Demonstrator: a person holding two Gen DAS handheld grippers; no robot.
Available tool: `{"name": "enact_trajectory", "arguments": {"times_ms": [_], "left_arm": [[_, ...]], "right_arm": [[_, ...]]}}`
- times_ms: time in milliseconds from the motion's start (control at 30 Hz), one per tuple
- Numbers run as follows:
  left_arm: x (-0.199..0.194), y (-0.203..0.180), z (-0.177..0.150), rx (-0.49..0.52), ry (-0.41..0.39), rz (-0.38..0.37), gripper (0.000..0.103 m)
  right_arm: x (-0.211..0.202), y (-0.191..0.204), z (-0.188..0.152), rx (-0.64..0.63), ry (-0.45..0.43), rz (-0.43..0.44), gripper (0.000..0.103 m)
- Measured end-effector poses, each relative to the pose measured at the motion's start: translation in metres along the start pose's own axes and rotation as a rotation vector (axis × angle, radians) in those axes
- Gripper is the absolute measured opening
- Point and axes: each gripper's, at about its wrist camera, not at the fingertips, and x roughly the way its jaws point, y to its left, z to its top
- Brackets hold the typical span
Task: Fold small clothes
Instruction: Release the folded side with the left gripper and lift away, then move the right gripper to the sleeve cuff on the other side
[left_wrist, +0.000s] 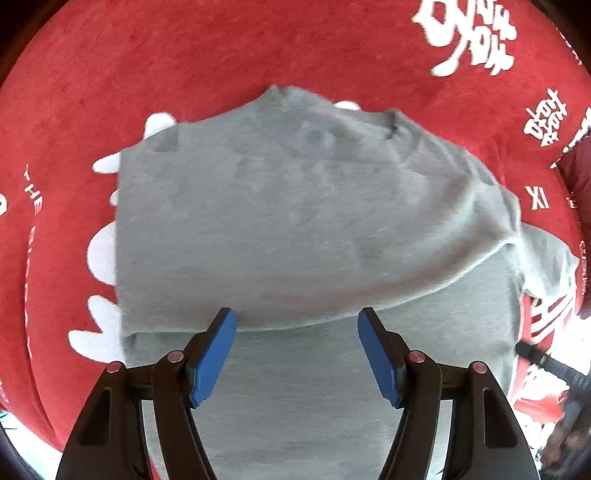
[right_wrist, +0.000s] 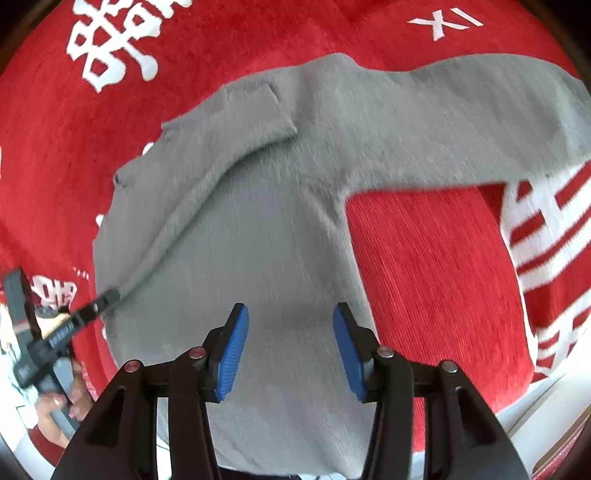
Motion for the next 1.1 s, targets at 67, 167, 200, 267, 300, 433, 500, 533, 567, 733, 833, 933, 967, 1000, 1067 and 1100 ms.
{"name": "enact_trajectory", "arguments": {"times_ms": [67,167,200,267,300,433,500,533,567,733,833,933,967,1000,1067,1100], "left_arm": [[-0.002,-0.013,0.005,0.015,-0.018,0.008,0.069],[0.006,-0.034,0.018,0.036,-0.041,0.021,0.069],[0.009,-0.037,0.024,0.037,-0.043,0.026,0.071],[0.022,-0.046,0.030,0.043,-0.043,0.036,0.071],[0.026,-0.045,0.031,0.054,-0.031,0.050,0.071],[0.044,-0.053,0.018,0.100,0.002,0.123,0.071],[0.045,-0.059,0.014,0.118,0.008,0.128,0.071],[0.043,-0.059,0.012,0.117,0.009,0.130,0.071],[0.041,-0.058,0.010,0.110,0.014,0.130,0.071],[0.032,-0.067,0.005,0.112,0.039,0.128,0.071],[0.029,-0.079,0.002,0.127,0.040,0.119,0.071],[0.025,-0.094,-0.004,0.140,0.042,0.091,0.071],[0.026,-0.101,-0.004,0.145,0.043,0.084,0.071],[0.026,-0.106,-0.006,0.150,0.045,0.077,0.071],[0.027,-0.119,-0.009,0.165,0.051,0.061,0.071],[0.032,-0.130,-0.007,0.169,0.051,0.057,0.071]], "right_arm": [[-0.006,-0.003,-0.007,-0.019,-0.007,-0.010,0.053],[-0.015,-0.010,-0.011,-0.033,-0.022,-0.016,0.054],[-0.017,-0.012,-0.011,-0.031,-0.024,-0.014,0.054],[-0.020,-0.019,-0.012,-0.021,-0.025,-0.008,0.054],[-0.022,-0.021,-0.013,-0.017,-0.025,-0.006,0.054],[-0.031,-0.035,-0.017,0.012,-0.024,0.005,0.054],[-0.035,-0.041,-0.020,0.025,-0.028,0.009,0.054],[-0.037,-0.043,-0.021,0.030,-0.029,0.010,0.054],[-0.038,-0.046,-0.022,0.036,-0.029,0.010,0.054],[-0.044,-0.060,-0.024,0.067,-0.038,0.006,0.054],[-0.049,-0.065,-0.024,0.071,-0.048,0.003,0.054],[-0.053,-0.066,-0.024,0.067,-0.060,0.001,0.054],[-0.054,-0.066,-0.024,0.065,-0.066,0.001,0.054],[-0.056,-0.066,-0.024,0.063,-0.074,0.002,0.054],[-0.060,-0.067,-0.025,0.058,-0.088,0.014,0.055],[-0.062,-0.068,-0.025,0.058,-0.093,0.022,0.057]]}}
